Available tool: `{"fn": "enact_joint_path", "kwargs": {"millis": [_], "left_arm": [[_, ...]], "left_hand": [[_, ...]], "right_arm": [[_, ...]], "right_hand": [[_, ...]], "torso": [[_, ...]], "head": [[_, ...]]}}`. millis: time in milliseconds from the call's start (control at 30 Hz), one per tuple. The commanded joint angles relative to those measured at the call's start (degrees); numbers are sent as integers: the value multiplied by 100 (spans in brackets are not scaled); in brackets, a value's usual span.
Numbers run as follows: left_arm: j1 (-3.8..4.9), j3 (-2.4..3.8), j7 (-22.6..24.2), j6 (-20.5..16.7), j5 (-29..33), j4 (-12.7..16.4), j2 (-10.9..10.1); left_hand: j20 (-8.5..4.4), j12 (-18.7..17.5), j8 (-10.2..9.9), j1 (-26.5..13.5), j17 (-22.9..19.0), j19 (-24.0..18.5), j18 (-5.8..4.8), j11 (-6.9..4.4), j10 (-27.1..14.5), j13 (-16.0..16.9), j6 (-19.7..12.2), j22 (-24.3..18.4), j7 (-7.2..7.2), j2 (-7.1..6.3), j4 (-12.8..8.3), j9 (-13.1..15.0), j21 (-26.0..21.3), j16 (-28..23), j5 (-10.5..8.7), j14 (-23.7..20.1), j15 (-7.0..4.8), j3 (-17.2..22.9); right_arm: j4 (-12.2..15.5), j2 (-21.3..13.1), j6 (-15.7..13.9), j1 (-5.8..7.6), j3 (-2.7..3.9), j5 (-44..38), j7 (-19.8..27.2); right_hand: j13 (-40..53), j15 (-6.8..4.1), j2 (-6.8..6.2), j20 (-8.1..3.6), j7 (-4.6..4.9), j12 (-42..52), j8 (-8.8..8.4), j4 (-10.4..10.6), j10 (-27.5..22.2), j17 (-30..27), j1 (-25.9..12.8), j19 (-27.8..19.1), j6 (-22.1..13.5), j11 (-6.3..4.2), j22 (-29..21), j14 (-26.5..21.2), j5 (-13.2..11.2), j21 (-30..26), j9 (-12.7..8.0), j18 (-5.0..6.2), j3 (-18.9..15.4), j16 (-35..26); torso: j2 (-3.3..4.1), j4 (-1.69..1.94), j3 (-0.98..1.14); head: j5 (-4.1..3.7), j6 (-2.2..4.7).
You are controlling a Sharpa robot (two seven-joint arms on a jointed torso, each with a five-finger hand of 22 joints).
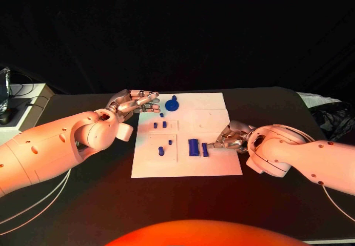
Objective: Assemble the parts on the task board
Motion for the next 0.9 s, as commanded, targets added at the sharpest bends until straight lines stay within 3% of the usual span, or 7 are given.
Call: {"fn": "enact_joint_path", "kwargs": {"millis": [33, 200, 267, 333, 433, 900], "left_arm": [[-4, 4, 40, 66, 26, 3, 4], [-4, 4, 41, 71, 26, 2, 7], [-4, 4, 42, 70, 26, 1, 7], [-4, 4, 42, 71, 26, 0, 8], [-4, 4, 43, 75, 26, 1, 10], [-4, 4, 41, 78, 26, 10, 2]], "left_hand": [[-16, -10, -2, 1, -2, -39, -49, -2, -35, 9, -5, -4, 19, 35, 15, -2, 35, -12, 21, -37, -15, -6], [-16, -10, -2, 1, -2, -39, -49, -2, -35, 9, -5, -4, 19, 35, 15, -2, 35, -12, 21, -37, -15, -6], [-16, -10, -2, 1, -2, -39, -49, -2, -35, 9, -5, -4, 19, 35, 15, -2, 35, -12, 21, -37, -15, -6], [-16, -10, -2, 1, -2, -39, -49, -2, -35, 9, -5, -4, 19, 35, 15, -2, 35, -12, 21, -37, -15, -6], [-16, -10, -2, 1, -2, -39, -49, -2, -35, 9, -5, -4, 19, 35, 15, -2, 35, -12, 21, -37, -15, -6], [-16, -10, -2, 1, -2, -39, -49, -2, -35, 9, -5, -4, 19, 35, 15, -2, 35, -12, 21, -37, -15, -6]], "right_arm": [[50, -37, 16, -5, 1, 166, 335], [80, -65, 189, -14, 0, 101, 327], [71, -54, 204, -30, 0, 31, 281], [50, -32, 192, -52, 0, -49, 221], [13, 9, 153, -82, 0, -146, 122], [-102, 208, -7, -216, 0, -485, -214]], "right_hand": [[-5, 26, -3, 45, 25, 22, 35, -72, -5, 4, 112, 206, 1, 34, 915, -25, -209, 18, 9, -22, 16, 17], [1, 21, -22, 42, 16, 53, 66, -339, 13, 21, 377, 208, 48, 26, 922, -24, -562, 51, 64, -27, 131, 26], [5, 6, -97, 33, -9, 69, 114, -387, 25, 24, 502, 209, 89, 10, 925, -24, -867, 65, 121, -30, 433, 24], [4, -1, -162, 24, -28, 73, 167, -422, 32, 27, 541, 209, 111, -3, 925, -22, -842, 66, 179, -33, 542, 24], [6, -16, -158, 11, -61, 83, 248, -464, 46, 28, 544, 212, 122, -24, 926, -21, -829, 74, 263, -38, 566, 21], [38, -75, -37, -53, -179, 128, 728, -509, 109, 21, 434, 220, 67, -100, 926, -12, -605, 71, 608, -64, 502, 0]], "torso": [[6, -3, 3], [7, 6, 0], [6, 4, -3], [6, 5, -4], [6, 11, -3], [7, 14, -8]], "head": [[-4, 5], [-9, -9], [-14, -14], [-15, -18], [-18, -26], [-24, -55]]}}
